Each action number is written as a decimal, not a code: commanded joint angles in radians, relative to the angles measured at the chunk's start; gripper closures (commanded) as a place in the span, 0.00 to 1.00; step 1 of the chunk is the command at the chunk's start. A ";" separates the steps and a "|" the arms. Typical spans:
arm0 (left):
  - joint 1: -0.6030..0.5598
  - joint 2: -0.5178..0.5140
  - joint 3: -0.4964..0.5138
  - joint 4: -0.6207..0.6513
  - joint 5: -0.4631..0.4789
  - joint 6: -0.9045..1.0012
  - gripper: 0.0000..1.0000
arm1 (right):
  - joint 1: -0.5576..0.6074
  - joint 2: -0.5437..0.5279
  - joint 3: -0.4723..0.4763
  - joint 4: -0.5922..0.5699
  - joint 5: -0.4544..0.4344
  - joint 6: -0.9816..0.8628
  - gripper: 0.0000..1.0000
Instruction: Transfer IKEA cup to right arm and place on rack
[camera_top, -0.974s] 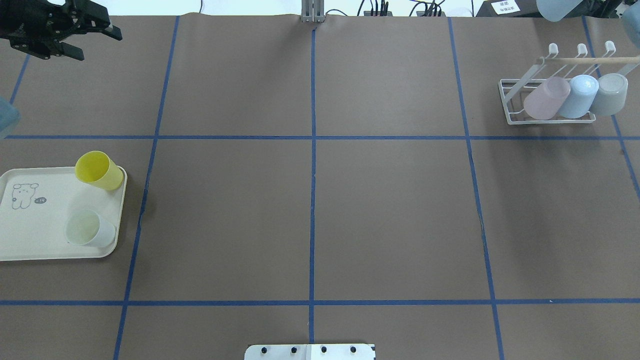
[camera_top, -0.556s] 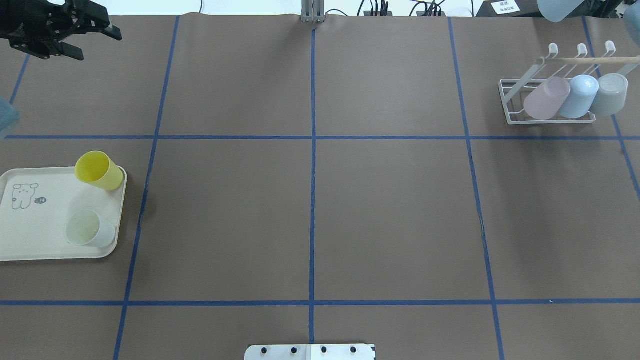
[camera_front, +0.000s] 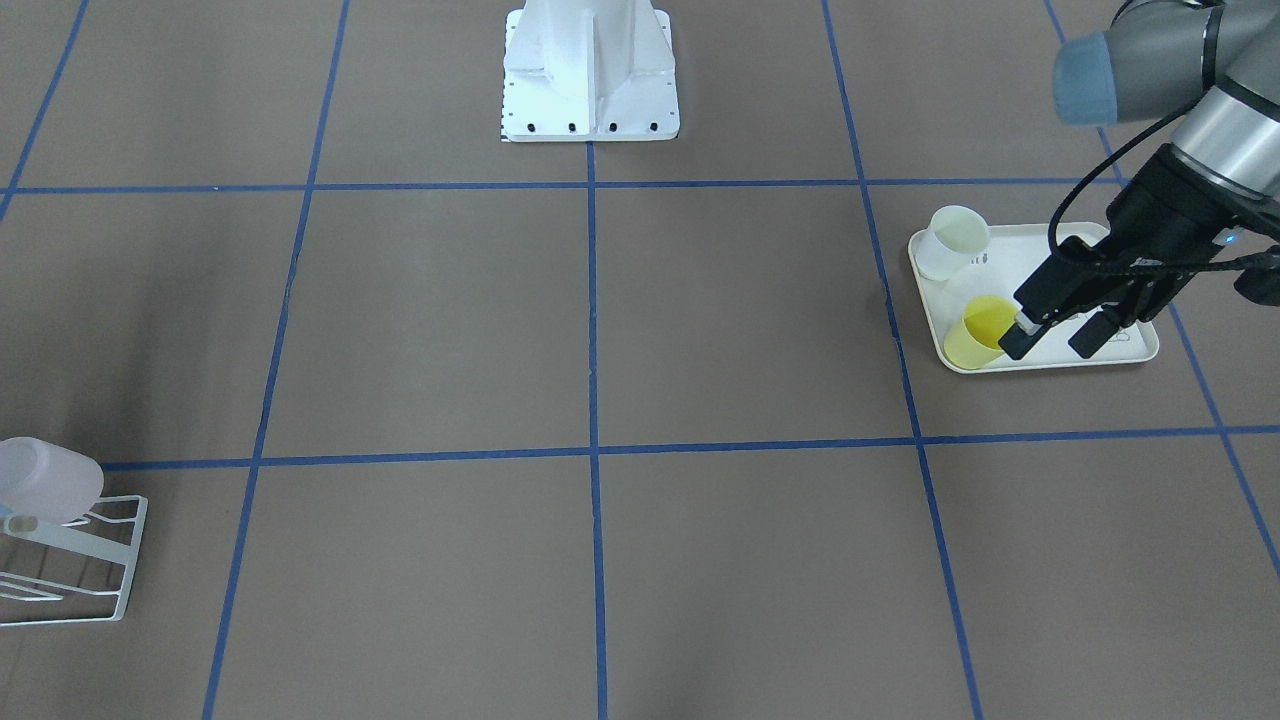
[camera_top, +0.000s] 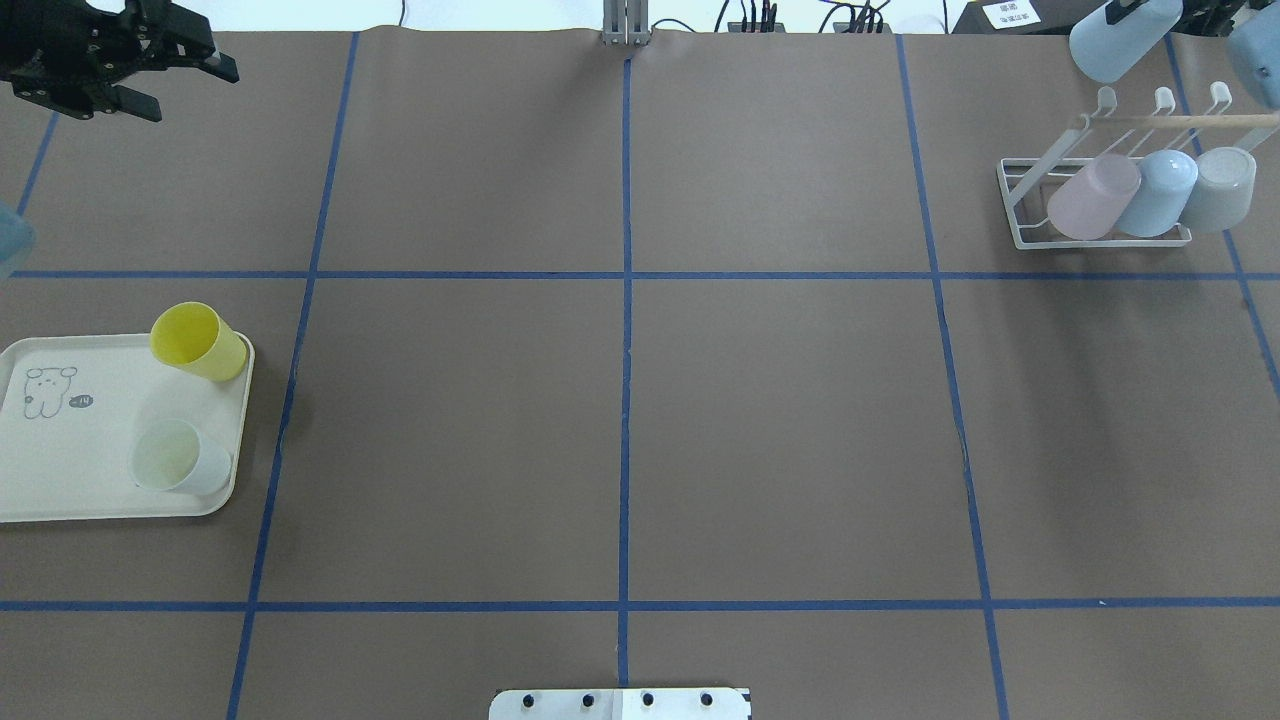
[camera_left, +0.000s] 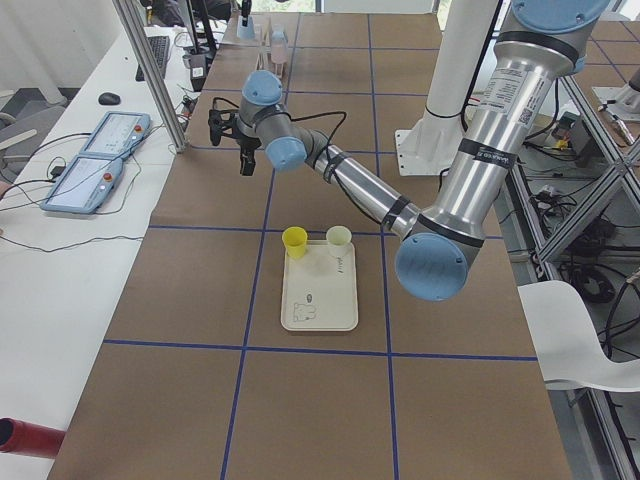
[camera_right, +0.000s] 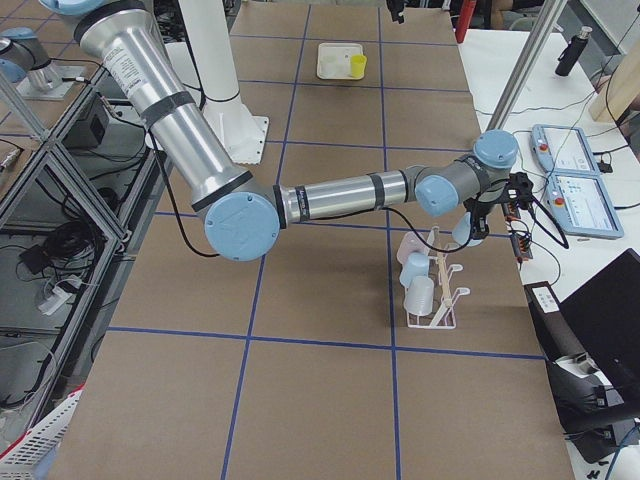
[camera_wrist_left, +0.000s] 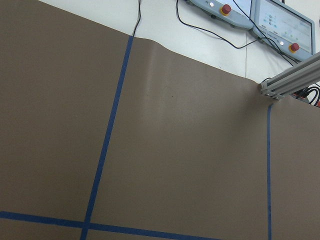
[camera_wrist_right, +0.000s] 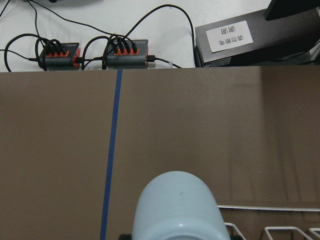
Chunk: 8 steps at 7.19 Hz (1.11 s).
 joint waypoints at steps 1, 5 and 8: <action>0.000 0.000 -0.009 0.000 -0.001 -0.002 0.00 | -0.008 -0.010 -0.001 -0.001 -0.001 -0.001 0.95; 0.002 -0.002 -0.013 0.002 -0.003 -0.004 0.00 | -0.032 -0.038 -0.013 -0.002 -0.005 -0.022 0.93; 0.002 -0.005 -0.013 0.003 -0.003 -0.007 0.00 | -0.043 -0.037 -0.027 -0.003 -0.020 -0.036 0.92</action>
